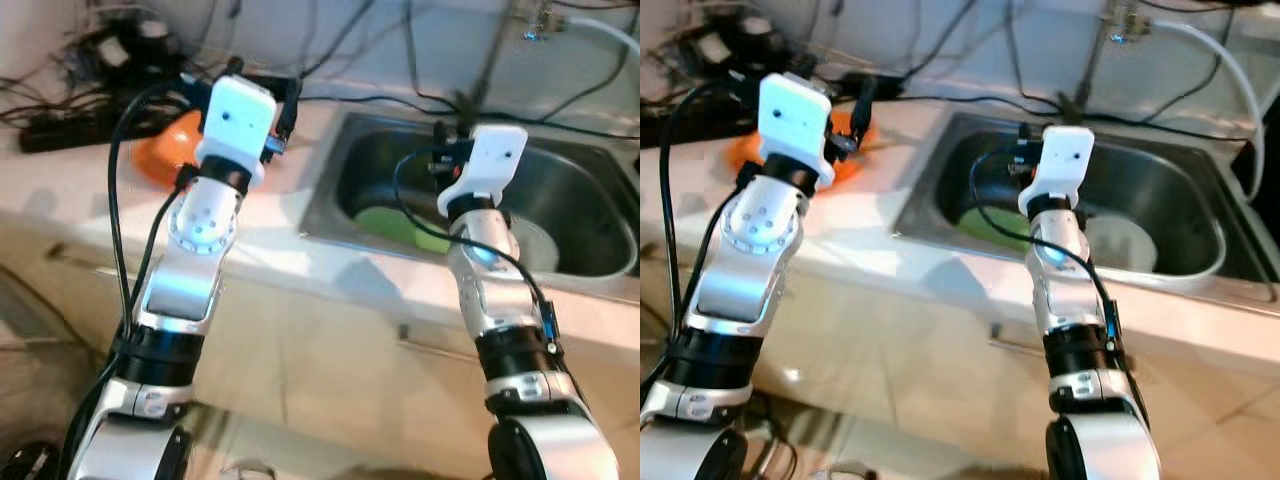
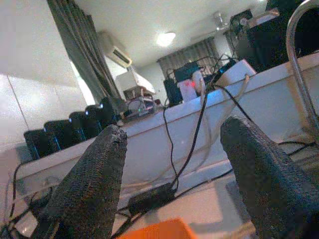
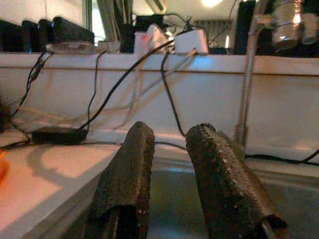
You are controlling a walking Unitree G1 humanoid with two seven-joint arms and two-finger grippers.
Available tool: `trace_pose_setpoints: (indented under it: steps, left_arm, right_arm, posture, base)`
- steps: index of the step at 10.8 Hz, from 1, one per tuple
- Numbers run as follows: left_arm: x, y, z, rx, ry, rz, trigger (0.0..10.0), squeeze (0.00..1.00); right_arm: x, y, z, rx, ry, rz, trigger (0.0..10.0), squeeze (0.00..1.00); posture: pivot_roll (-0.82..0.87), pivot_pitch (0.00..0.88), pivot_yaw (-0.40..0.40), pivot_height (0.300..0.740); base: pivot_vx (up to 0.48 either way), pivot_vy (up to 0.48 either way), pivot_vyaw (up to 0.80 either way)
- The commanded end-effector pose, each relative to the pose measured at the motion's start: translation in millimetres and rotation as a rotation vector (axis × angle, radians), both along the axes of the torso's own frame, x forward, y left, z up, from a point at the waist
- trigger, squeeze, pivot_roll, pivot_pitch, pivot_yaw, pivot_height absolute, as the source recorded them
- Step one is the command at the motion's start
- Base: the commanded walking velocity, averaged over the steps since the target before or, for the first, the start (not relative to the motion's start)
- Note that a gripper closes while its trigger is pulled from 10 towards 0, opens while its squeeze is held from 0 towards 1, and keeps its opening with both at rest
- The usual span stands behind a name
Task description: Kitchen organization
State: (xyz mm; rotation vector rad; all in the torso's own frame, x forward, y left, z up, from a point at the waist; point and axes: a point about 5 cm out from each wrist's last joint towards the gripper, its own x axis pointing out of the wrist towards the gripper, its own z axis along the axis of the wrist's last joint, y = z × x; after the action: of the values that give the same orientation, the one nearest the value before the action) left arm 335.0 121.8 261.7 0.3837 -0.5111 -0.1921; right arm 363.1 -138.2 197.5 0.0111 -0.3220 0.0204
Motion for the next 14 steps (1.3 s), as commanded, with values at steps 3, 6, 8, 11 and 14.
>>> trace_pose_setpoints:
  steps: [3, 6, 8, 11, 14]
  left_arm:
    - [1.5, -0.6, -10.0, 0.040, 0.042, -0.003, 10.0, 0.00]
    - [1.9, -4.2, -20.7, 0.160, 0.057, -0.032, 10.0, 0.00]
    - [2.0, -6.5, -26.6, 0.253, 0.056, -0.039, 10.0, 0.00]
    - [4.8, -9.9, -41.4, 0.565, 0.073, -0.020, 10.0, 0.00]
    - [18.2, -19.7, -39.2, 0.623, 0.041, 0.044, 10.0, 0.00]
  right_arm:
    - [0.2, -0.8, 1.7, 0.006, 0.008, 0.002, 10.0, 0.00]
    - [0.4, -0.2, -0.8, -0.008, 0.023, 0.001, 10.0, 0.00]
    - [1.1, -1.3, -2.6, -0.028, 0.042, -0.015, 10.0, 0.00]
    - [3.8, -2.7, -10.6, 0.019, 0.098, -0.035, 10.0, 0.00]
    - [3.0, 5.9, -14.3, 0.030, 0.113, -0.006, 10.0, 0.00]
  posture:
    - [0.10, 0.043, -0.037, 0.740]
    - [0.10, 0.058, -0.038, 0.740]
    - [0.09, 0.064, -0.039, 0.740]
    - [0.10, 0.067, -0.042, 0.740]
    - [0.11, 0.069, -0.046, 0.740]
  base:
    - [0.000, 0.000, 0.19]
    - [0.000, 0.000, 0.00]
    - [0.000, 0.000, 0.23]
    - [0.000, 0.000, 0.00]
    - [0.000, 0.000, 0.00]
